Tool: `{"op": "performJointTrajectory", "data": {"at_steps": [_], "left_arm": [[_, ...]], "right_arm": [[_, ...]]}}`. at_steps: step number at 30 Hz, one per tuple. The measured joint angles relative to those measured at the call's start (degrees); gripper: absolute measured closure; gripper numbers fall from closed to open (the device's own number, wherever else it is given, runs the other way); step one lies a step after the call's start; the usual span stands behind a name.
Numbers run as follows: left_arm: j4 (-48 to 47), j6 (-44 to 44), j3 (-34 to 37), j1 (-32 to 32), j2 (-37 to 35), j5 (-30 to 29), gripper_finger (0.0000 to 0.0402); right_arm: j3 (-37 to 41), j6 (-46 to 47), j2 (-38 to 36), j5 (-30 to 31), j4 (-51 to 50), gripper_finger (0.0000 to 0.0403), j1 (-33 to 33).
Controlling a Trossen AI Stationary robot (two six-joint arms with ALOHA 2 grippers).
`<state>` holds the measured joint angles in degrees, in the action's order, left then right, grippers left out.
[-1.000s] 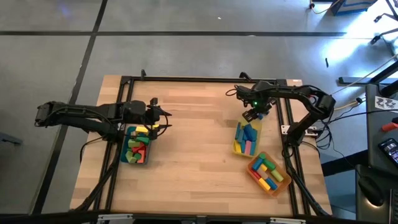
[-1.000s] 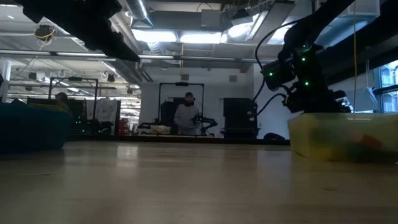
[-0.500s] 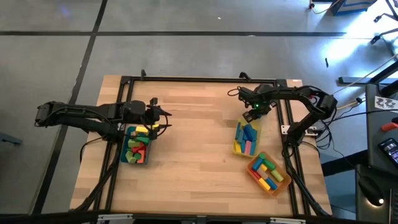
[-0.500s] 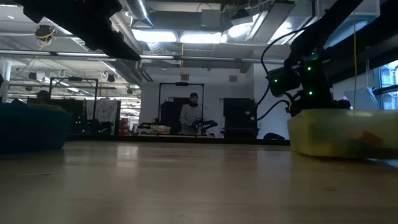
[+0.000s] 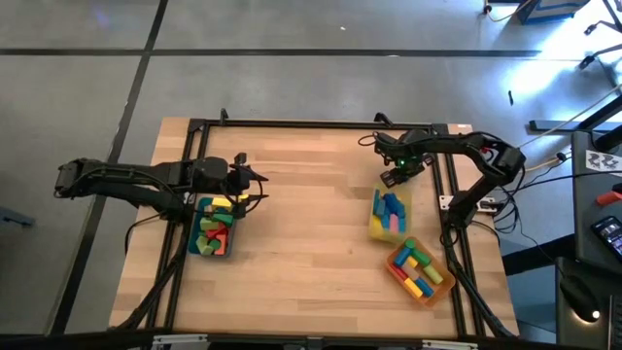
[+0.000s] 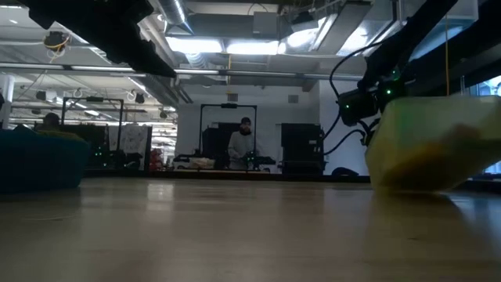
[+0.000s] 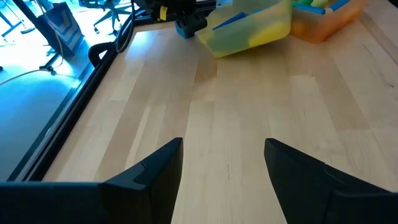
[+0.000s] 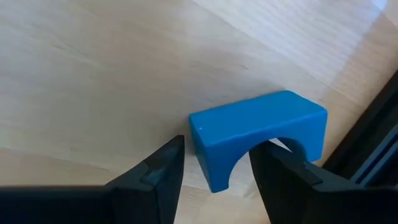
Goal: Sort blocks by size
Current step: Put the blue arch block into the blue bin
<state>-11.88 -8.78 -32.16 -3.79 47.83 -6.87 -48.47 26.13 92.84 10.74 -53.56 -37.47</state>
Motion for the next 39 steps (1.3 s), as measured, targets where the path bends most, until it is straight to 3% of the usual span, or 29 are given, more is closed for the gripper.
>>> {"op": "performJointTrajectory", "data": {"at_steps": [21,31,39], "left_arm": [[0.39,0.07,0.0,0.0,0.0,0.0,0.019],[0.37,-0.07,0.0,0.0,-0.02,0.0,0.019],[0.44,-0.17,0.0,0.0,0.0,0.0,0.019]], "right_arm": [[-2.1,-0.96,0.0,-2.12,-0.68,0.0221,-0.02],[-6.15,-0.92,-0.02,-0.16,-6.44,0.0221,-0.02],[-9.23,-11.06,-0.06,2.04,-13.47,0.0221,-0.03]]}}
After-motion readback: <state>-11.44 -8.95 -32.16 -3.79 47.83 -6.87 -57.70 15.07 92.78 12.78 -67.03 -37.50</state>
